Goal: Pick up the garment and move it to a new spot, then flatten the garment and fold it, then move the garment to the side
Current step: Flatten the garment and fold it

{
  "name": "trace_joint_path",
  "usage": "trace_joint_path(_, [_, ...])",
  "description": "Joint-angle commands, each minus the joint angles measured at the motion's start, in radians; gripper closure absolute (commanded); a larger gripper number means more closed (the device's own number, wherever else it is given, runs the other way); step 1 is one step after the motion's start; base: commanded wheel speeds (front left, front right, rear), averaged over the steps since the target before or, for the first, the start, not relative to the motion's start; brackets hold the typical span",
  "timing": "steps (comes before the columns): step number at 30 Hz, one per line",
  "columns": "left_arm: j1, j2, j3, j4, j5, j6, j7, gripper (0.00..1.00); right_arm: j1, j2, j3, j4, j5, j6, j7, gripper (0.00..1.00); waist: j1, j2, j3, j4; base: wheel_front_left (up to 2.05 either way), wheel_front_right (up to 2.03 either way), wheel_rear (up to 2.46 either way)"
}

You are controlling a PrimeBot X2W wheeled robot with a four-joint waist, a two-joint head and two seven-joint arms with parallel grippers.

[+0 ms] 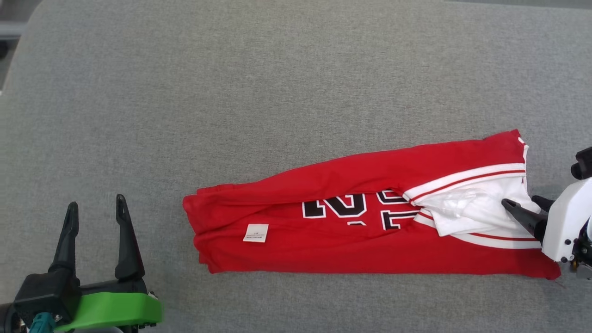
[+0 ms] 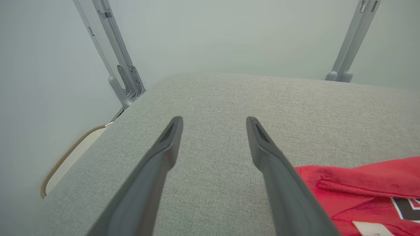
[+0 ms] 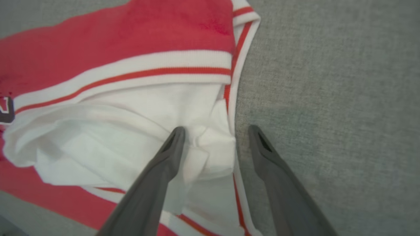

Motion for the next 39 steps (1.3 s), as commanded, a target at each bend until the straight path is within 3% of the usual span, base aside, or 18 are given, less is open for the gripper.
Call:
trace_joint_path(1, [0.035,-0.019,0.029,0.001,0.018,-0.005,-0.009,0.00,-0.003,0.012,0.003,0.023,0.016,0.000,0.032,0.00,0.0000,0.0120,-0.011,0.031,0.00,0.00,0.00])
trace_joint_path(2, [0.046,-0.030,0.051,0.003,0.027,-0.016,-0.009,0.00,-0.004,0.026,-0.004,0.038,0.029,0.000,0.045,0.02,0.0000,0.0120,-0.012,0.034,0.00,0.00,0.00])
trace_joint_path(3, [0.057,-0.042,0.071,0.007,0.032,-0.030,-0.008,0.00,-0.006,0.037,-0.003,0.046,0.050,0.001,0.059,0.63,0.0000,0.0120,-0.014,0.037,0.00,0.00,0.00])
trace_joint_path(4, [0.068,-0.054,0.090,0.009,0.041,-0.044,-0.008,0.00,-0.009,0.047,-0.001,0.047,0.080,0.001,0.067,1.00,0.0000,0.0120,-0.016,0.039,0.00,0.00,0.00])
trace_joint_path(11, [0.115,-0.110,0.166,0.023,0.073,-0.109,-0.008,0.00,-0.015,0.010,-0.058,0.037,0.223,0.000,0.102,1.00,0.0000,0.0120,-0.028,0.027,0.00,0.00,0.00])
trace_joint_path(20, [0.144,-0.164,0.235,0.052,0.093,-0.194,-0.008,0.00,-0.027,-0.081,-0.421,0.112,0.208,0.000,0.171,1.00,0.0000,0.0120,-0.040,0.010,0.00,0.00,0.00])
trace_joint_path(24, [0.144,-0.184,0.236,0.067,0.097,-0.227,-0.008,0.00,-0.061,-0.057,-0.543,0.068,0.227,0.000,0.231,1.00,0.0000,0.0120,-0.047,0.011,0.00,0.00,0.00])
trace_joint_path(27, [0.149,-0.187,0.229,0.084,0.090,-0.248,-0.008,0.00,-0.072,0.001,-0.509,-0.040,0.284,0.000,0.315,1.00,0.0000,0.0120,-0.053,0.006,0.00,0.00,0.00])
trace_joint_path(31, [0.156,-0.186,0.243,0.096,0.094,-0.258,-0.008,0.00,-0.051,0.121,-0.384,-0.256,0.333,0.000,0.411,1.00,0.0000,0.0120,-0.055,-0.011,0.00,0.00,0.00])
trace_joint_path(35, [0.166,-0.185,0.260,0.110,0.100,-0.272,-0.008,0.00,-0.018,0.220,-0.215,-0.409,0.273,0.000,0.431,1.00,0.0000,0.0120,-0.057,-0.024,0.00,0.00,0.00])
trace_joint_path(39, [0.163,-0.179,0.252,0.132,0.095,-0.297,-0.008,0.00,-0.024,0.265,-0.039,-0.412,0.162,0.000,0.383,1.00,0.0000,0.0120,-0.055,-0.035,0.00,0.00,0.00])
